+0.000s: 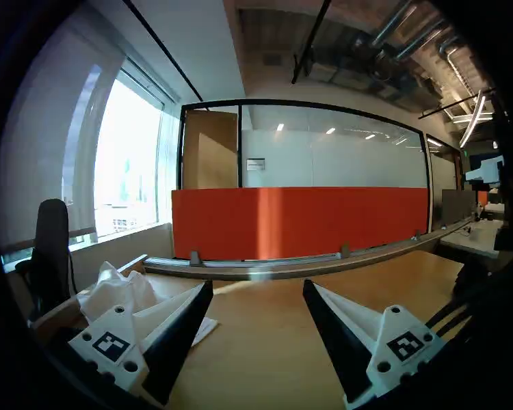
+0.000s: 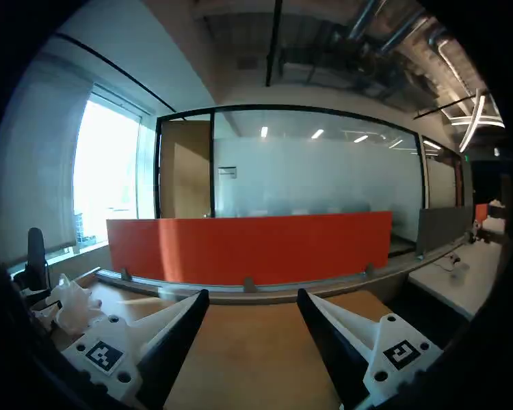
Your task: Fold towel
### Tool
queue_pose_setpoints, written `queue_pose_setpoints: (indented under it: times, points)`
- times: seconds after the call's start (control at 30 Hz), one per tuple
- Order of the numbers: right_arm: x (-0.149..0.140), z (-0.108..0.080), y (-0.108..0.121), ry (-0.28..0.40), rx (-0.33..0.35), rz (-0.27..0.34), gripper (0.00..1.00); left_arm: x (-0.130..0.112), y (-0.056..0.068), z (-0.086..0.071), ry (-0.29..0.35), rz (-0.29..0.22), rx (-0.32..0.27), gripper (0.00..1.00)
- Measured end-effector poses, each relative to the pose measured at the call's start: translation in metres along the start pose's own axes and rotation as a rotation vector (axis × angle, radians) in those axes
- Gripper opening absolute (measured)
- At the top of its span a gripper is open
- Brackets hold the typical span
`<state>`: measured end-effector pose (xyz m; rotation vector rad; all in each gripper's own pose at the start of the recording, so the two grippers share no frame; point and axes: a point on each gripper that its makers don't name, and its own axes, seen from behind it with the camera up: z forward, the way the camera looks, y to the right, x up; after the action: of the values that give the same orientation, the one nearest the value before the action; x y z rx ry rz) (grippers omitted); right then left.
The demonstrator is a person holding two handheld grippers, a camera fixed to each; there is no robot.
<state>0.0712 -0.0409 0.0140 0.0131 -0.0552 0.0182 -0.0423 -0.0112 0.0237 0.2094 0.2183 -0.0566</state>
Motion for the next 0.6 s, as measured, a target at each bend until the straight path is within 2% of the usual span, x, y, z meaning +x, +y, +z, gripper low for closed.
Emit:
queue_pose_setpoints:
  times: [0.3, 0.6]
  points:
    - [-0.015, 0.001, 0.002, 0.020, -0.007, -0.005, 1.00, -0.032, 0.002, -0.009, 0.009, 0.005, -0.007, 0.98]
    - [-0.035, -0.001, 0.000, 0.039, -0.010, -0.009, 1.00, -0.065, -0.005, -0.014, 0.027, 0.008, 0.001, 0.98]
